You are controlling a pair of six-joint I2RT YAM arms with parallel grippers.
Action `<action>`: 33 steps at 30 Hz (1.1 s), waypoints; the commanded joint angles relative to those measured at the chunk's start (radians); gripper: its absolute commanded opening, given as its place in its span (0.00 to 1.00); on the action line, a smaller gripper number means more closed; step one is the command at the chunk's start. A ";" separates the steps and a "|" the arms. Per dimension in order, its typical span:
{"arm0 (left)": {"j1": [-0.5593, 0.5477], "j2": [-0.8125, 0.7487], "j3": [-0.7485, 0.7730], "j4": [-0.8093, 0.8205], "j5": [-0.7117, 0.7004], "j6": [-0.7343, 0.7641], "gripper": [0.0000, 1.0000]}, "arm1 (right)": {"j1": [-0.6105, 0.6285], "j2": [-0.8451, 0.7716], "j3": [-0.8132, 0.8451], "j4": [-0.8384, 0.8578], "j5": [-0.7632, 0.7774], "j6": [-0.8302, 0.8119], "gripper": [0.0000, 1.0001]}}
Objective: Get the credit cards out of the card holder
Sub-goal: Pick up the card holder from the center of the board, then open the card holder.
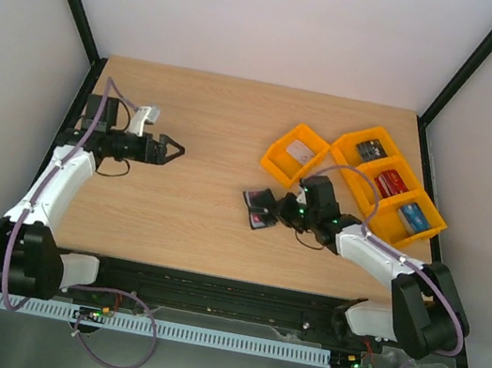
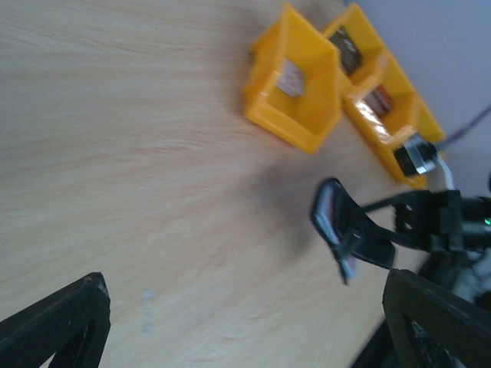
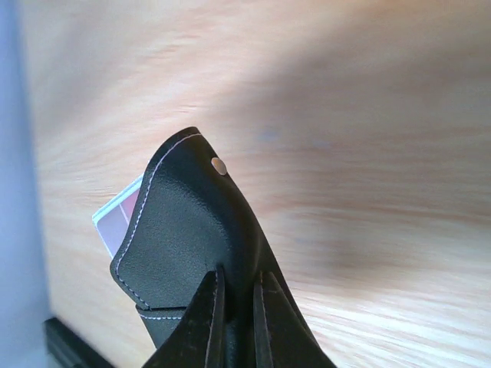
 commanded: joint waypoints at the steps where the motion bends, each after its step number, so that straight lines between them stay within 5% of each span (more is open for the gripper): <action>1: -0.076 -0.037 -0.045 0.076 0.178 -0.038 0.99 | 0.112 -0.022 0.136 0.196 0.036 0.028 0.02; 5: -0.156 -0.031 -0.066 0.137 0.241 -0.058 1.00 | 0.220 0.036 0.251 0.234 0.044 -0.071 0.02; 11: -0.169 -0.013 -0.036 0.102 0.185 -0.009 0.93 | 0.352 0.100 0.422 0.044 0.051 -0.346 0.02; 14: -0.169 -0.027 -0.045 0.062 0.251 0.040 0.75 | 0.394 0.093 0.447 0.005 0.068 -0.419 0.02; 18: -0.169 -0.034 -0.055 0.038 0.307 0.085 0.28 | 0.403 0.076 0.445 0.037 0.061 -0.434 0.02; 20: -0.169 -0.037 -0.057 0.038 0.308 0.089 0.19 | 0.403 0.067 0.450 0.045 0.058 -0.443 0.02; 26: -0.175 -0.051 -0.069 0.010 0.404 0.131 0.34 | 0.404 0.039 0.452 0.058 0.085 -0.468 0.02; 33: -0.198 -0.052 -0.055 -0.047 0.399 0.206 0.35 | 0.404 0.045 0.472 0.078 0.091 -0.487 0.02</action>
